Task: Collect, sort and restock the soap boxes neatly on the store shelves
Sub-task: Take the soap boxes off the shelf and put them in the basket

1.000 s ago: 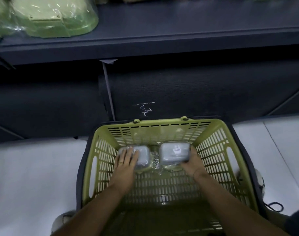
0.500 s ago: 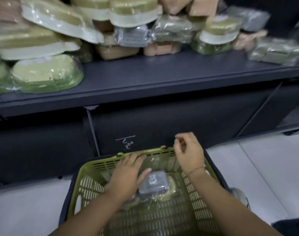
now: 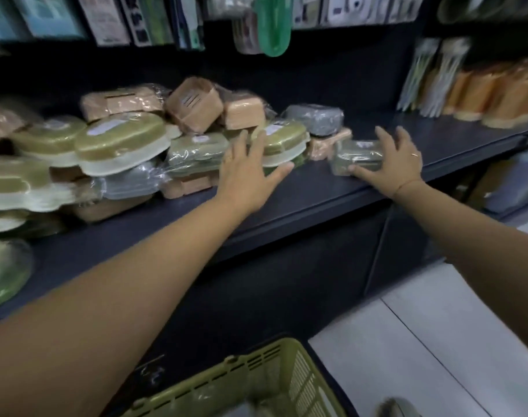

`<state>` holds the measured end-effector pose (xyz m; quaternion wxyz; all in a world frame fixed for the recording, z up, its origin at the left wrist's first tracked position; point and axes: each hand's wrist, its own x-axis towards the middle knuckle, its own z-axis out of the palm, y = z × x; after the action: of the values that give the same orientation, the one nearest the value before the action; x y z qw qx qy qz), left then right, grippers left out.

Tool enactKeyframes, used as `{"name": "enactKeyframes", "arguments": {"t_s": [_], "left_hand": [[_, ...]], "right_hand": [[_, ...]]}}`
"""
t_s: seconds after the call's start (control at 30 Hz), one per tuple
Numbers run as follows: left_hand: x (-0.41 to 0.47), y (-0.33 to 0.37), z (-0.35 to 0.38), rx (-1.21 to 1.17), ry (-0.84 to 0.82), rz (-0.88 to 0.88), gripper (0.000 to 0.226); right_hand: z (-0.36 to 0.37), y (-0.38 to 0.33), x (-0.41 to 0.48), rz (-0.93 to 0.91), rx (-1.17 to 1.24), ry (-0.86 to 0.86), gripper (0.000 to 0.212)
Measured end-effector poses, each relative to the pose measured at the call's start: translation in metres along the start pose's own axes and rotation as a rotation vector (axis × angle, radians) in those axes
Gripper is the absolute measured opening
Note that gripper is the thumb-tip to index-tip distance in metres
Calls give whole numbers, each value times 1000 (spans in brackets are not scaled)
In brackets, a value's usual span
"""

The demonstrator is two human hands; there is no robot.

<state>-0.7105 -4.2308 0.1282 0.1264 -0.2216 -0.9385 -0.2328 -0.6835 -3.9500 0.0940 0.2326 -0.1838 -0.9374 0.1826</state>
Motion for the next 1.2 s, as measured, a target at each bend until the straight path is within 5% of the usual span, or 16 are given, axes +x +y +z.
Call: {"name": "enactKeyframes", "arguments": {"t_s": [0.13,0.27,0.5,0.67,0.8,1.0,1.2], "left_hand": [[62,15,14,5,2,-101,86],[92,13,19,0,2,-231,92],[68,8,17,-126,48,-197,86],[-23,-13,-7,-323,194,-115,81],[-137,-39,-38,-449,205,-82,82],[-322,-99,-52,-341,14,-139,87],[-416,-181,6,-10,-241,-247,93]], "right_hand": [[9,21,24,33,157,-177,96],[20,16,13,-58,232,-92,83],[-6,-5,12,-69,199,-207,76],[-23,-18,-6,-133,82,-281,85],[-33,-42,-49,-203,-20,-264,114],[-41,-109,-161,-460,33,-284,109],[-5,-120,-266,-612,-119,-670,103]]}}
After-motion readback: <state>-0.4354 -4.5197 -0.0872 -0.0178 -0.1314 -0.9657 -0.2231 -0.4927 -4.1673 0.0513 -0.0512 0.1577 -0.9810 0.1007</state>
